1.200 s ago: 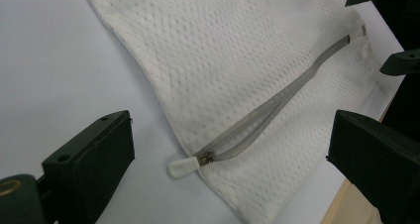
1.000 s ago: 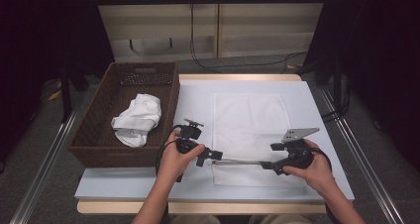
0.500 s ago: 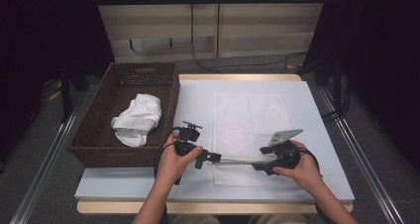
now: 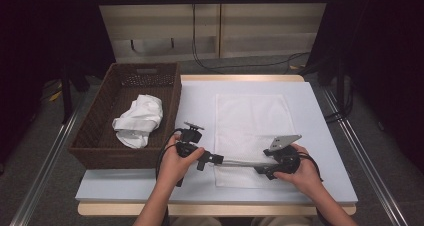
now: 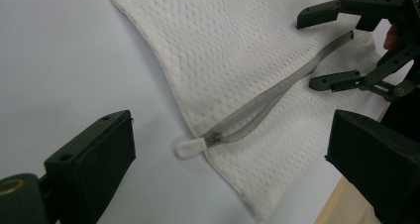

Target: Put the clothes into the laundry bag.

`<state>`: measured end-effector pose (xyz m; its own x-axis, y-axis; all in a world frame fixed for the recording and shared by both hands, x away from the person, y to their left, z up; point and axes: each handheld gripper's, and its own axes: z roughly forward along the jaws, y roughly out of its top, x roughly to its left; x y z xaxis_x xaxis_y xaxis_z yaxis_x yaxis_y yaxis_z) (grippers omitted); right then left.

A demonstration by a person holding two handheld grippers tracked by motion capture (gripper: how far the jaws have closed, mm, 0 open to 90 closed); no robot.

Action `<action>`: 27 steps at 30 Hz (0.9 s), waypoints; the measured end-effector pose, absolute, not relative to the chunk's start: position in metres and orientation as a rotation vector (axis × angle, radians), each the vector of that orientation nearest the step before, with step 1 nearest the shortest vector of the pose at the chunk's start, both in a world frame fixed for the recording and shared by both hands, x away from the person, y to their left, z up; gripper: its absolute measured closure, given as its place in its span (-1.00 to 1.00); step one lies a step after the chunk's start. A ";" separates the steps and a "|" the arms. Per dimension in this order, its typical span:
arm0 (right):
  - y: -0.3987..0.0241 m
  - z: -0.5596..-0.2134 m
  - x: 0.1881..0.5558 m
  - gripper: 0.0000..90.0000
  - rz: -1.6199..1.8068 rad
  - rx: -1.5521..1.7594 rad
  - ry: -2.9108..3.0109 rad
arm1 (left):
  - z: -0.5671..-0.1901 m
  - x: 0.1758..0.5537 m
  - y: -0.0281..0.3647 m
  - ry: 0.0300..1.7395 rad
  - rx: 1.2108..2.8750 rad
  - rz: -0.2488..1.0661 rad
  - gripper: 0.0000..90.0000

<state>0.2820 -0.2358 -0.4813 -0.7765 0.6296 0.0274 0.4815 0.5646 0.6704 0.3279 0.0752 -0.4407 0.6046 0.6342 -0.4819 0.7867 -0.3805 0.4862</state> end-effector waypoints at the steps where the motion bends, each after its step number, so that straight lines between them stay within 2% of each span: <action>1: -0.236 -0.481 0.282 -0.41 1.006 0.941 2.579 | -0.441 0.328 0.075 1.110 2.138 -0.282 -0.90; 8: -0.237 -0.480 0.284 -0.21 1.012 0.976 2.560 | -0.441 0.328 0.075 1.104 2.142 -0.279 -0.90; 19: -0.243 -0.473 0.288 -0.11 1.050 1.004 2.496 | -0.440 0.328 0.074 1.101 2.140 -0.287 -0.90; 21: -0.244 -0.472 0.289 0.02 1.066 1.007 2.509 | -0.440 0.327 0.074 1.108 2.137 -0.285 -0.90; 27: -0.240 -0.474 0.291 0.10 1.062 0.996 2.504 | -0.439 0.327 0.074 1.112 2.128 -0.284 -0.90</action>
